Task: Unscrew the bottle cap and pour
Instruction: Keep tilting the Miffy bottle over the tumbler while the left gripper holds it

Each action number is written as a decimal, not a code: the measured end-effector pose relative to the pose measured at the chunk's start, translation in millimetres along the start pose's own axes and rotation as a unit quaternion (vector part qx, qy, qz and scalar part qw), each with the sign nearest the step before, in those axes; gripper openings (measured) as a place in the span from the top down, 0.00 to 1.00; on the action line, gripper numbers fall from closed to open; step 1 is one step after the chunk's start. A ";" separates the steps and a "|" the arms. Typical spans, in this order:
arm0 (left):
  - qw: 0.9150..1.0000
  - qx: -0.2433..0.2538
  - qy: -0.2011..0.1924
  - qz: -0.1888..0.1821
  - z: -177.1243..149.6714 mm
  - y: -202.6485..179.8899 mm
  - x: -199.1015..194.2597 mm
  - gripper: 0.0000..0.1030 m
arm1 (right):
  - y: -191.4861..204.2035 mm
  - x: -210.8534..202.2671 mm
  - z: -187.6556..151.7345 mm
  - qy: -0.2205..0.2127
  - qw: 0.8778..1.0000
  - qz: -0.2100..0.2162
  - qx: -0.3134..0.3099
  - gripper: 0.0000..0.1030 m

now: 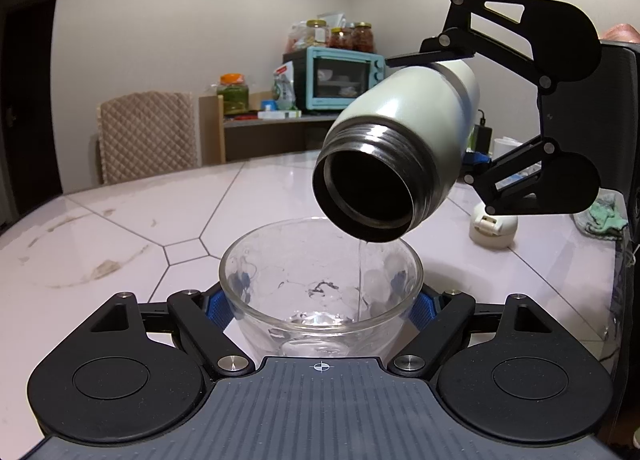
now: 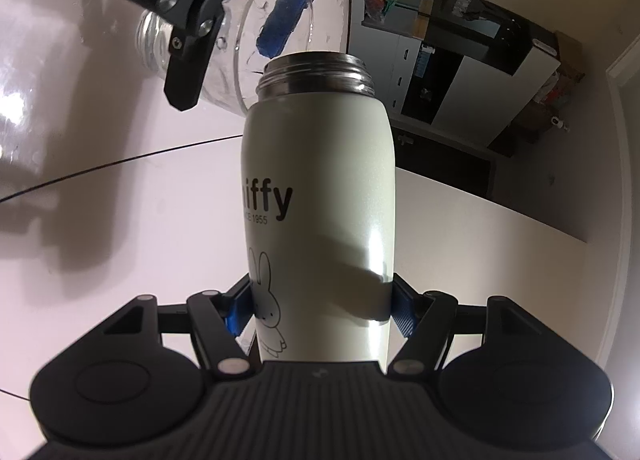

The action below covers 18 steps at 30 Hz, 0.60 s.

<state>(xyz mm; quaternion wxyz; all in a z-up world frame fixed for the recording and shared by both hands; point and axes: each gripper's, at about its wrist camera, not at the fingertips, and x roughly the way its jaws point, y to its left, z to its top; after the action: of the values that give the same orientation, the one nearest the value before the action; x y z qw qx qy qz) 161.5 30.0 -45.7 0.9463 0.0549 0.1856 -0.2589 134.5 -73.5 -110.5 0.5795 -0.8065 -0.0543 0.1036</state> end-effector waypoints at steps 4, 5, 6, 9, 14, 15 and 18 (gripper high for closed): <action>1.000 0.001 0.001 -0.001 -0.8 0.0 0.3 0.15 | 1.0 -0.5 0.1 0.000 1.000 -0.001 -0.004 0.32; 1.000 0.001 0.001 -0.002 -1.0 -0.2 0.4 0.14 | 1.3 -0.7 0.8 -0.001 1.000 -0.001 -0.005 0.32; 1.000 0.001 0.001 -0.002 -1.0 -0.2 0.4 0.14 | 2.0 -1.0 1.1 -0.001 1.000 -0.001 -0.007 0.32; 1.000 0.001 0.001 -0.003 -1.0 0.2 0.4 0.14 | 2.1 -0.7 1.6 -0.002 1.000 0.000 -0.008 0.32; 1.000 0.001 0.002 -0.004 -0.8 1.4 0.5 0.13 | 3.7 0.5 1.9 -0.001 1.000 0.000 -0.014 0.32; 1.000 0.000 0.002 -0.004 -0.4 1.6 0.6 0.13 | 3.1 0.7 2.1 -0.001 1.000 0.001 -0.014 0.32; 1.000 0.000 0.001 -0.004 -0.5 2.0 0.5 0.13 | 2.8 1.4 2.0 -0.002 1.000 0.000 -0.015 0.32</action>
<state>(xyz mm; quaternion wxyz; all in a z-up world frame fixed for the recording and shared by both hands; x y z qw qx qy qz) 162.7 31.6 -46.3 0.9450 0.0542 0.1871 -0.2626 135.3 -72.3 -114.0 0.5676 -0.8147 -0.0570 0.1041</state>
